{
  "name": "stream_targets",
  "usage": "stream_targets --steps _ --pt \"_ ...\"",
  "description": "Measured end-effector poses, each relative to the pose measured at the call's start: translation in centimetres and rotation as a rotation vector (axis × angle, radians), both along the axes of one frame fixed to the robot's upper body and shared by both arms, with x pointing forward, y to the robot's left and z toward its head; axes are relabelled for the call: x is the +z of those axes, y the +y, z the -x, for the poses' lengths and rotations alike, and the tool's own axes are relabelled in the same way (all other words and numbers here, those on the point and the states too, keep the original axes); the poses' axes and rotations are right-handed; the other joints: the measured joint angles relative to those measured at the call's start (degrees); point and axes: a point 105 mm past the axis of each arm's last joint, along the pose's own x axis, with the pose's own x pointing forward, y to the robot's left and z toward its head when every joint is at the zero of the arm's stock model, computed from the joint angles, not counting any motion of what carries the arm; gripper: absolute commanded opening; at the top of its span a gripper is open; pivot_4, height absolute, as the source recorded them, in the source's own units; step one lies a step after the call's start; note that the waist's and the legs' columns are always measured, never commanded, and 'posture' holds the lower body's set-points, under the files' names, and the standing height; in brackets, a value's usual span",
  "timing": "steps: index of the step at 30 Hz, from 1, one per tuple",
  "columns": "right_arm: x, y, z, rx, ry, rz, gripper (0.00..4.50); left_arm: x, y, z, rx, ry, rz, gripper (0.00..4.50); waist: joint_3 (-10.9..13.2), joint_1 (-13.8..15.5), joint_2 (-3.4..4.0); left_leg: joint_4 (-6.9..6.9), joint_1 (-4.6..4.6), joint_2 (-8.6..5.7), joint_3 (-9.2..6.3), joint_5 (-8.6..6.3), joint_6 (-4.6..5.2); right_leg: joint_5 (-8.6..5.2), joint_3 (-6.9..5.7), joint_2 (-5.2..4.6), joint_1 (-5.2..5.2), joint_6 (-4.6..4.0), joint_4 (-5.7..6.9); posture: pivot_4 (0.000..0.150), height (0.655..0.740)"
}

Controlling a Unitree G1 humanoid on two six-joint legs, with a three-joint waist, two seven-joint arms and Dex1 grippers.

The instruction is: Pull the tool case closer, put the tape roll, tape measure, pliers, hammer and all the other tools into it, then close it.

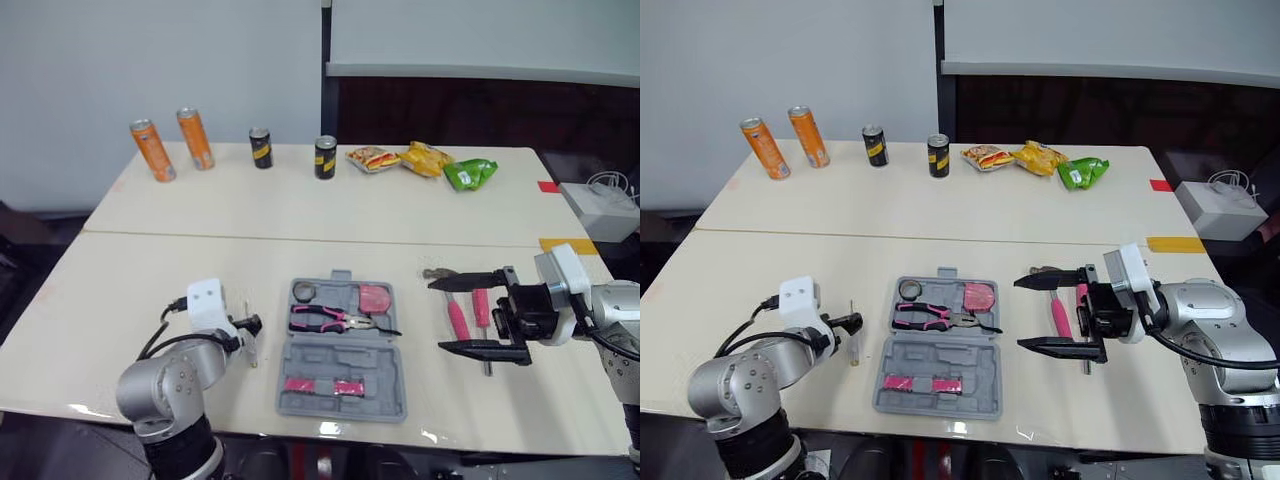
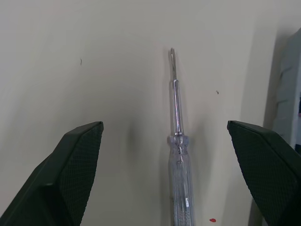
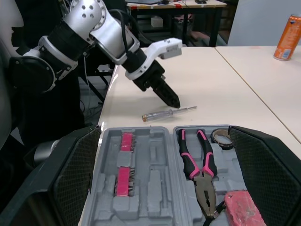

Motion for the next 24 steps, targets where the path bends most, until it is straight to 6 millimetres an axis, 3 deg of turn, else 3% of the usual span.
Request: stream_targets --steps 4,7,18,24 --pt "-0.1 0.1 -0.1 -0.013 0.005 -0.007 4.49 -0.7 -0.3 -0.4 0.003 0.028 -0.021 4.48 0.0 0.1 0.02 0.24 -0.3 0.0 -0.03 -0.03 0.05 0.0 -0.02 -0.05 -0.29 0.0 0.24 0.15 0.74" --pt "-0.1 0.2 0.0 -0.015 0.006 -0.006 4.5 -0.8 -0.6 -0.7 0.0 0.029 -0.031 3.7 0.0 0.0 0.03 0.24 -0.29 0.0 -0.04 -0.03 0.05 0.0 -0.02 -0.05 -0.29 0.0 0.25 0.15 0.74" --pt "-0.4 0.2 0.1 -0.023 0.022 -0.005 4.5 -1.2 -1.5 -0.8 -0.041 0.051 -0.039 0.04 -0.1 0.1 0.09 0.24 -0.29 0.0 -0.04 -0.03 0.06 0.0 -0.02 -0.05 -0.29 0.0 0.28 0.15 0.74" --pt "-0.6 0.1 0.1 -0.023 0.028 -0.005 4.5 -1.2 -1.4 -0.7 -0.039 0.055 -0.04 0.02 -0.1 0.0 0.12 0.24 -0.28 0.0 -0.03 -0.03 0.06 0.0 -0.02 -0.05 -0.29 0.0 0.29 0.15 0.74"
